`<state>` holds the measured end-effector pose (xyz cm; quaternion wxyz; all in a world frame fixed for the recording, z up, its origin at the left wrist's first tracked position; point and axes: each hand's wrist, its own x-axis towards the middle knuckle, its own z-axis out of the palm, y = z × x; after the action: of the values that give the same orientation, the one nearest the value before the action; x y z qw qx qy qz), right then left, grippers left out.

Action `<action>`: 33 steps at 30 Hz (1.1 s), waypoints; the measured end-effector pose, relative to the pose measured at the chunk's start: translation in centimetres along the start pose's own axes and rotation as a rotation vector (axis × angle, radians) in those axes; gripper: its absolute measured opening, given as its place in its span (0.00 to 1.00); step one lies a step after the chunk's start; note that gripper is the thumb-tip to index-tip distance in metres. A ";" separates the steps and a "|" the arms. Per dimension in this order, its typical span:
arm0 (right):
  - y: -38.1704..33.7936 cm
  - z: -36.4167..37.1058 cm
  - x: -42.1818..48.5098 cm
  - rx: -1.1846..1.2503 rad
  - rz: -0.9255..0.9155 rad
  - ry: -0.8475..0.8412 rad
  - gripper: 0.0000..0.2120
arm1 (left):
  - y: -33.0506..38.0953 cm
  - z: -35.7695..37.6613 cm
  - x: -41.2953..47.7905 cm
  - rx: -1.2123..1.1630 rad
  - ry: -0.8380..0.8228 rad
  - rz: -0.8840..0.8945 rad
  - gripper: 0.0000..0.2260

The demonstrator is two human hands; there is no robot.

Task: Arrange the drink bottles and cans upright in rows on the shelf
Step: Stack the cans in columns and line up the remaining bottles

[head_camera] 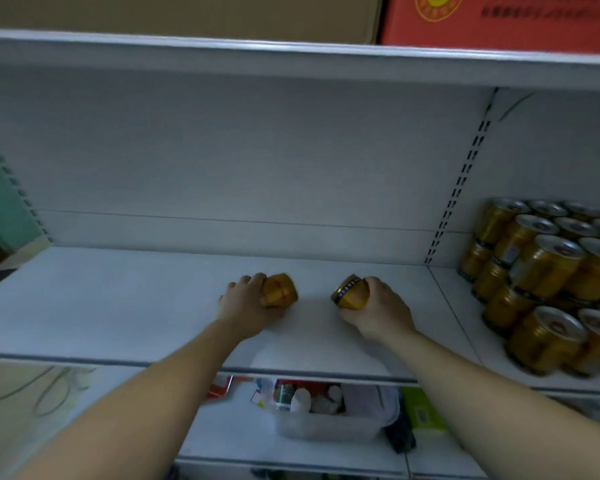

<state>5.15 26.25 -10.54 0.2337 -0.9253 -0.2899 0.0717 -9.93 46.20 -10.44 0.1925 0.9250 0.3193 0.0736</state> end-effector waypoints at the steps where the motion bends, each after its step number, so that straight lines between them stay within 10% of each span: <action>1: 0.0 0.0 -1.0 0.080 0.019 0.020 0.32 | -0.5 -0.5 -0.7 -0.051 -0.048 0.008 0.30; 6: 0.0 -1.7 -5.4 0.400 0.024 0.103 0.32 | -0.8 -2.1 -3.3 -0.368 -0.121 0.036 0.14; 11: 1.1 -4.7 -9.1 0.462 -0.009 0.145 0.31 | 4.1 -2.4 -5.6 -0.556 -0.063 0.123 0.19; 18: 7.2 -11.4 -13.0 0.844 0.396 -0.032 0.42 | 14.2 -0.1 -9.1 -0.709 -0.106 0.247 0.19; 33: 28.6 -28.6 -30.2 0.255 0.318 0.415 0.33 | 42.9 11.2 -20.9 -0.878 -0.361 0.335 0.24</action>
<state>2.36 -22.83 1.04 0.3884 -0.9171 -0.0758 -0.0474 0.65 -1.16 -3.70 0.6013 0.7932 0.0668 0.0697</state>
